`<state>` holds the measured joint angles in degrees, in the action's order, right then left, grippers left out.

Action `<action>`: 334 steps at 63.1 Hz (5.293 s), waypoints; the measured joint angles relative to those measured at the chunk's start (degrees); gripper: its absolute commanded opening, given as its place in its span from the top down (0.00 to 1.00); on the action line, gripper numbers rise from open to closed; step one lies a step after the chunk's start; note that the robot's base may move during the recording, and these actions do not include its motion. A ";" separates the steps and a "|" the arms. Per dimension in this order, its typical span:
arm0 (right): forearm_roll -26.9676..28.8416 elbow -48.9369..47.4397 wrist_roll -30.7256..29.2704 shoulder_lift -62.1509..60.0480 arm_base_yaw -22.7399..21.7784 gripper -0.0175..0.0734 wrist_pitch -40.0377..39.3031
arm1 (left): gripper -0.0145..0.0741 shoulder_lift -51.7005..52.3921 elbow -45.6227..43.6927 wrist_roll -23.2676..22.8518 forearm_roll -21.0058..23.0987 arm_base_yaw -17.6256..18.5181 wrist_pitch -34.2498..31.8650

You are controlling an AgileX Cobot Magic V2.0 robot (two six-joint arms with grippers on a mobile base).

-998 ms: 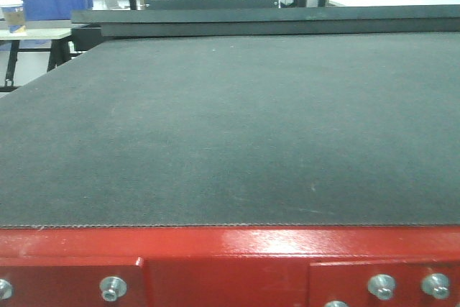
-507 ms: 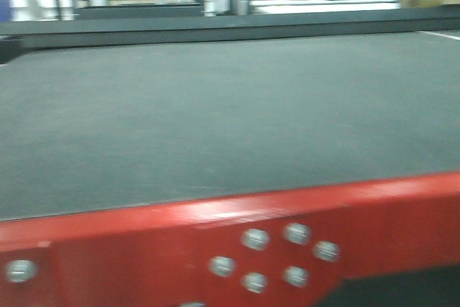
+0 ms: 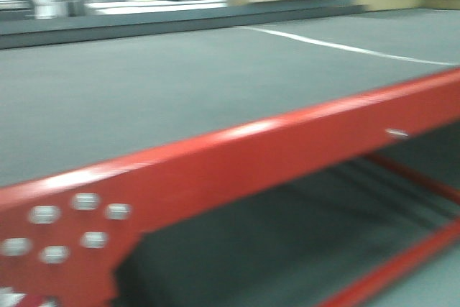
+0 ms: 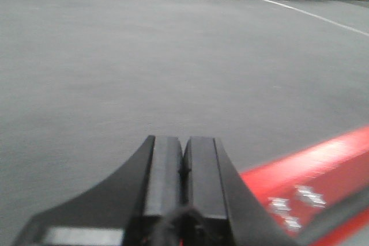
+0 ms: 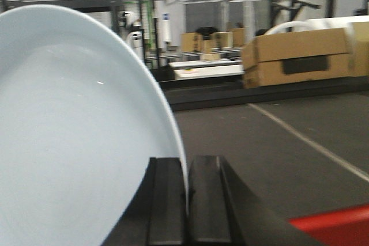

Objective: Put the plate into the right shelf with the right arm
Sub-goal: 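Drive the base to the steel shelf of blue bins, holding the plate, then move the right gripper with the plate over a blue bin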

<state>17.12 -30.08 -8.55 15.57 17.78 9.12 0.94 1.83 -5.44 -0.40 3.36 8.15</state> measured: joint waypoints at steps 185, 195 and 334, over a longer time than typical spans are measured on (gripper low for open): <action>0.00 0.00 0.00 -0.23 0.00 0.75 -0.11 | 0.89 0.00 0.00 0.00 0.00 0.00 0.00; 0.00 0.00 0.00 -0.23 0.00 0.75 -0.11 | 0.89 0.00 0.00 0.00 0.00 0.00 0.00; 0.00 0.00 -0.03 -0.23 0.00 0.75 -0.11 | 0.89 0.00 0.00 0.00 0.00 0.00 0.00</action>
<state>17.12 -30.08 -8.58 15.34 17.78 9.01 0.94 1.83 -5.44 -0.40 3.36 8.15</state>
